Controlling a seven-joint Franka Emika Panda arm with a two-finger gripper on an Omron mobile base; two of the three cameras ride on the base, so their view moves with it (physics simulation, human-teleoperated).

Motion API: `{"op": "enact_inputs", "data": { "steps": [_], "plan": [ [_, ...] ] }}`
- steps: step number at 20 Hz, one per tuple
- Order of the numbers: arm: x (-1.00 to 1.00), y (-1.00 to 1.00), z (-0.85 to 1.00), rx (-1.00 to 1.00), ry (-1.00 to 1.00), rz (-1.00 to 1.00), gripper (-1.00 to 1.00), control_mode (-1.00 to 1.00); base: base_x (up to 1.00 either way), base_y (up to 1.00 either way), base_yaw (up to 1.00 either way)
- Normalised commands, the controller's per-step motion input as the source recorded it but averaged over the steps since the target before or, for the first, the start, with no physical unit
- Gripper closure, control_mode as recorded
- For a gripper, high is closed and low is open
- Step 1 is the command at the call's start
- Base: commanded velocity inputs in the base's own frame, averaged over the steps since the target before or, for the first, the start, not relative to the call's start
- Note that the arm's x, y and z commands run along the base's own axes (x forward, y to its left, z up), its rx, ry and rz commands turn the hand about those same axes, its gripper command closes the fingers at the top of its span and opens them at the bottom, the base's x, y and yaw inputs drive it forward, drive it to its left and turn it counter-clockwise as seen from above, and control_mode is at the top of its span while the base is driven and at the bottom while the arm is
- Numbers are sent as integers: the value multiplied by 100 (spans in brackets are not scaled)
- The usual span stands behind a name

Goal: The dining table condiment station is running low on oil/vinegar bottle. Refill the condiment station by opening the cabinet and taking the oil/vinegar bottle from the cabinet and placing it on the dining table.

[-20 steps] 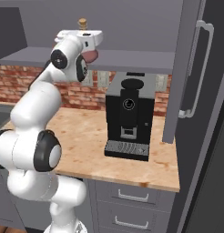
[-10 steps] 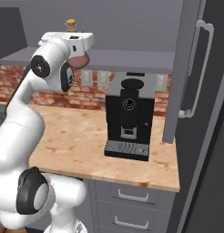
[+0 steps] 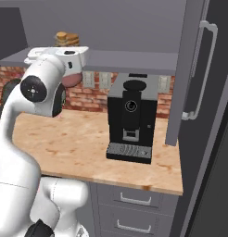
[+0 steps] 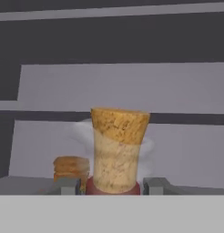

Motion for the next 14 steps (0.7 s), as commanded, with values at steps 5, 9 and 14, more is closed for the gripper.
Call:
{"op": "enact_inputs", "data": {
  "steps": [5,9,14],
  "plan": [
    [-93,2,-37,-6,9,13,100,-100,0,0,0],
    [-55,15,-29,-6,5,14,100,-100,0,0,0],
    [-30,12,-8,-1,1,7,100,-100,0,0,0]
  ]
}}
